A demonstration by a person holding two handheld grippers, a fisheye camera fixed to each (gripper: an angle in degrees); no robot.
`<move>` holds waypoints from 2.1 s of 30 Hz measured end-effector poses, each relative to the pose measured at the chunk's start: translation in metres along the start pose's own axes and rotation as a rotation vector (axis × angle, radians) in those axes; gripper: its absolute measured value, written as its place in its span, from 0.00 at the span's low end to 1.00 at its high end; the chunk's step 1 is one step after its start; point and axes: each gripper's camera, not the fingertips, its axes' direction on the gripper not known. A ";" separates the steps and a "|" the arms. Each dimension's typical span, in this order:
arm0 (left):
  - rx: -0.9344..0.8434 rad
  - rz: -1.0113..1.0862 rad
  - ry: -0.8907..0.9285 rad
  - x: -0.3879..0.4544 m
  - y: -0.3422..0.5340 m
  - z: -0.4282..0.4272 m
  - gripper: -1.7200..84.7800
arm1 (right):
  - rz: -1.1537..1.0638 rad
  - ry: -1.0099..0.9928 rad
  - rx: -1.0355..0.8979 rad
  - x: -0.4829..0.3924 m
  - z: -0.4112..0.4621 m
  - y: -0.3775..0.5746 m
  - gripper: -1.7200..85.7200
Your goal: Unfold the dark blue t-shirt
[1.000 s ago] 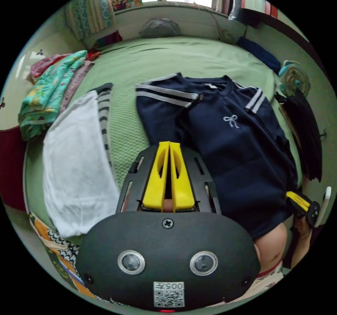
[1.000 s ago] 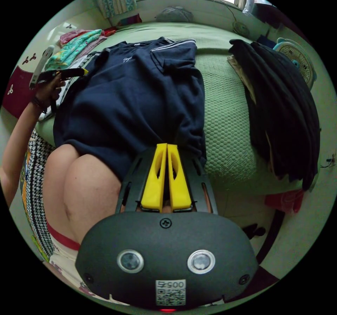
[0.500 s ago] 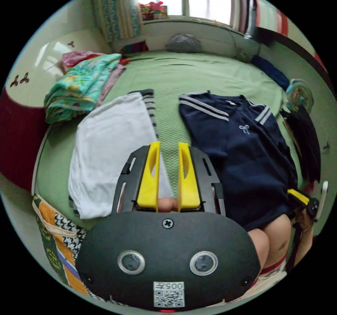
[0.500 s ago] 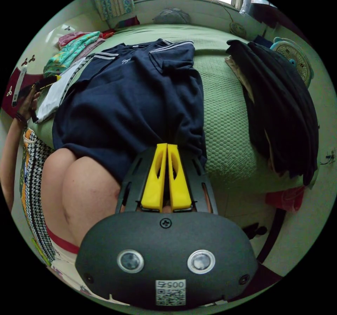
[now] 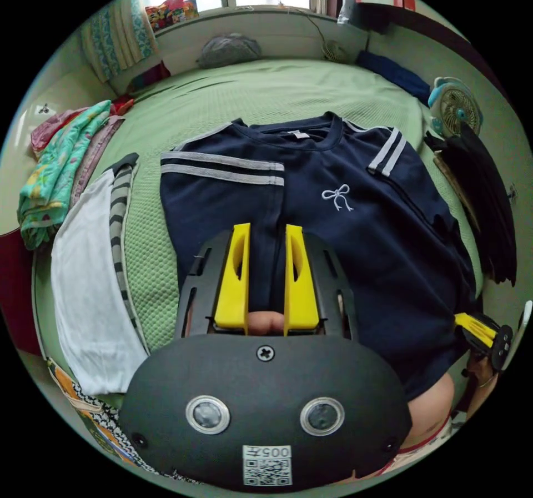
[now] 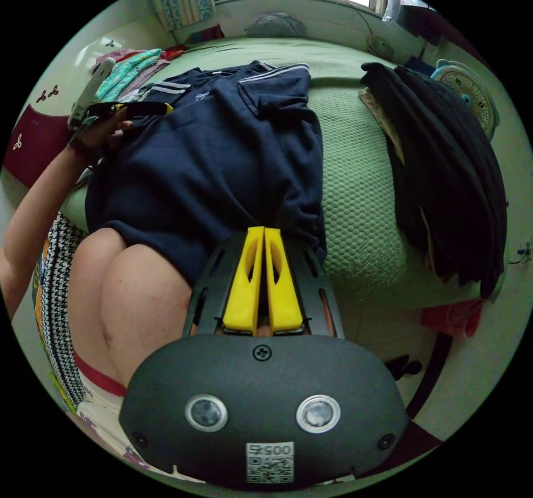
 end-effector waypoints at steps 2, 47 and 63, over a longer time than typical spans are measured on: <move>-0.013 0.021 0.022 -0.002 -0.001 -0.001 0.09 | -0.003 -0.005 -0.001 0.001 0.000 -0.001 0.01; -0.037 -0.160 -0.078 -0.006 0.115 0.016 0.01 | -0.037 0.061 0.190 -0.030 -0.066 -0.033 0.01; -0.042 -0.183 0.017 -0.010 0.136 0.026 0.01 | -0.282 0.164 0.133 -0.067 -0.035 -0.225 0.08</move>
